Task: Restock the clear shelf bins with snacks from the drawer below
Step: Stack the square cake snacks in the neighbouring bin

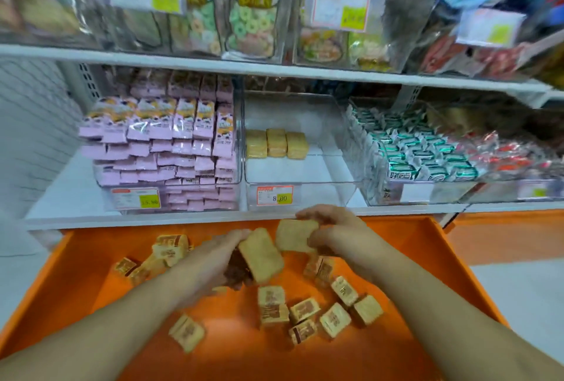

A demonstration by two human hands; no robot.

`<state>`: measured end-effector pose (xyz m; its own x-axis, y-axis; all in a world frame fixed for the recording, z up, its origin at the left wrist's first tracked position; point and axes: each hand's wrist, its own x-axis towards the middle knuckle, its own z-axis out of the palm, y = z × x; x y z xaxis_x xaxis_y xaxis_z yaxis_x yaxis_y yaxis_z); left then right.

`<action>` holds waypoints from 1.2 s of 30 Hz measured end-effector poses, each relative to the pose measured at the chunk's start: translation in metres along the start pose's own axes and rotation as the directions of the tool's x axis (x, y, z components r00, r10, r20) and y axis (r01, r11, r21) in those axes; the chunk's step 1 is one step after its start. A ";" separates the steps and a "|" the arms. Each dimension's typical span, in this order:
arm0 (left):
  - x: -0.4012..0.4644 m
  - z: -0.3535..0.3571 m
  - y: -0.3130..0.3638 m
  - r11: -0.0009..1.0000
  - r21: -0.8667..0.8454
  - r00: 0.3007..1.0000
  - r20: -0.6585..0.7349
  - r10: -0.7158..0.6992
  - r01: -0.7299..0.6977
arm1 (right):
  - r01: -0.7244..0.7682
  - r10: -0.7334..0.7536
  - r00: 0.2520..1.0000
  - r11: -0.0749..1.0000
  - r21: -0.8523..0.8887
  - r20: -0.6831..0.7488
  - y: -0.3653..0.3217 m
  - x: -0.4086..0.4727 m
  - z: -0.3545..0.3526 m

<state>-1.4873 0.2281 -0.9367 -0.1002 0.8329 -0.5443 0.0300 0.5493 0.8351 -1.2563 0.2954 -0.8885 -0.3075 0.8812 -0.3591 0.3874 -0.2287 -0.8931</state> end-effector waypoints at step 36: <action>0.138 0.094 0.189 0.408 0.800 0.781 0.116 0.614 -0.439 | 0.534 -0.603 0.685 0.797 -0.282 -0.409 -0.039 0.051 -0.107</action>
<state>-1.4023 0.4531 -0.8618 0.0551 0.9954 0.0788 0.8522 -0.0880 0.5157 -1.1942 0.3934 -0.8435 -0.0892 0.9107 0.4033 0.3894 0.4046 -0.8275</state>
